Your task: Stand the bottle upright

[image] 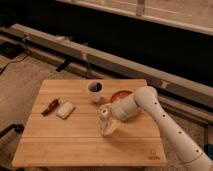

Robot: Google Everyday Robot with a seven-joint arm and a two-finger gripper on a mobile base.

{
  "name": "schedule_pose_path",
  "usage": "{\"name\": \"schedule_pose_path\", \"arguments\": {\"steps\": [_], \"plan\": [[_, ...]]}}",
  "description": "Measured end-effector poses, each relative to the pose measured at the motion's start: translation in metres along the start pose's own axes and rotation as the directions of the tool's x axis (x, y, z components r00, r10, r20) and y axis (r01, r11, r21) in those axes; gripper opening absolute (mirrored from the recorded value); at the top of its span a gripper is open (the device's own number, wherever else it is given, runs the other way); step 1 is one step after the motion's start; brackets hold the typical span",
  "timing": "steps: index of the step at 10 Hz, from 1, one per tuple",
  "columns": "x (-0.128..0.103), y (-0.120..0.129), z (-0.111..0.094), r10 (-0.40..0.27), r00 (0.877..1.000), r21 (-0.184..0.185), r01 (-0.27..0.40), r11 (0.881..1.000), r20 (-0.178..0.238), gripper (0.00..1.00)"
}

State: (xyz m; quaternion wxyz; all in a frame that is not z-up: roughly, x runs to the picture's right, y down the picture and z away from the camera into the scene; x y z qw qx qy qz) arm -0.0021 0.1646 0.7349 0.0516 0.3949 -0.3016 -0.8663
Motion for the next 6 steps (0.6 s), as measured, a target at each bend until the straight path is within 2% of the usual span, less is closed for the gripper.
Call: {"name": "schedule_pose_path", "arguments": {"steps": [3,6], "plan": [[-0.0017,0.0016,-0.0053,0.003,1.000,-0.026,-0.002,1.000,0.018,0.80],[-0.0005,0.0016,-0.0040,0.000,1.000,-0.023,0.000,1.000,0.018,0.80]]}}
